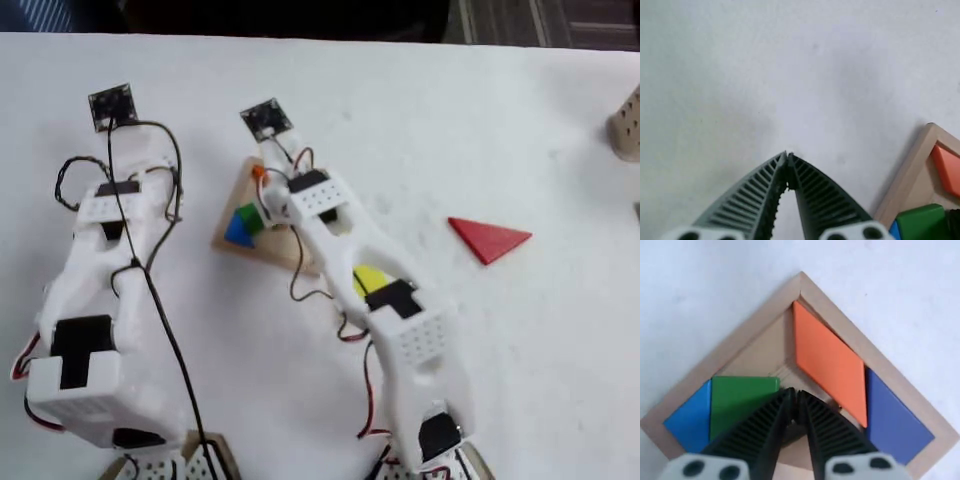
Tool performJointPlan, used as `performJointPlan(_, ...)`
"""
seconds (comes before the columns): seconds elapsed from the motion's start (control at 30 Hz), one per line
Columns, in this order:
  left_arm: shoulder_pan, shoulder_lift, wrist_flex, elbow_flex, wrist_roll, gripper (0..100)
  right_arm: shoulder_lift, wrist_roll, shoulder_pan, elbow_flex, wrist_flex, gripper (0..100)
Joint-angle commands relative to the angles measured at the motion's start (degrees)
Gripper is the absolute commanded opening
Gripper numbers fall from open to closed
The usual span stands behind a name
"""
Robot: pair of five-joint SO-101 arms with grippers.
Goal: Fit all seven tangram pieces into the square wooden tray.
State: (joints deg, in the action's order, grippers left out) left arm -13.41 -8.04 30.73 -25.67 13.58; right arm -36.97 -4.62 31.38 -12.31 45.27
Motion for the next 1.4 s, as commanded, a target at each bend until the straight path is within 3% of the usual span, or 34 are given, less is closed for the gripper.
performJointPlan(0.0, 0.04, 0.4, -0.79, 2.55, 0.0, 2, -1.98, -3.52, 3.38, -10.73, 7.25, 1.8)
performJointPlan(0.37, 0.04, 0.4, -1.93, 2.64, 0.0, 2, -1.8, -4.13, 7.52, -25.67, 27.21, 1.8)
performJointPlan(0.67, 0.04, 0.4, -1.93, 2.64, 0.0, 2, 4.62, -4.66, 5.49, -25.05, 41.27, 1.8)
performJointPlan(0.83, 0.04, 0.4, -1.93, 2.64, 0.0, 2, 5.32, -8.88, 4.44, -16.0, 33.27, 1.8)
performJointPlan(1.13, -0.92, 0.4, -1.67, 2.55, 0.0, 2, 5.93, -9.23, 4.18, -0.53, 17.89, 1.8)
performJointPlan(1.37, -0.92, 0.4, -1.93, 1.85, 0.09, 2, 6.99, -12.75, 5.05, 5.54, 18.07, 1.8)
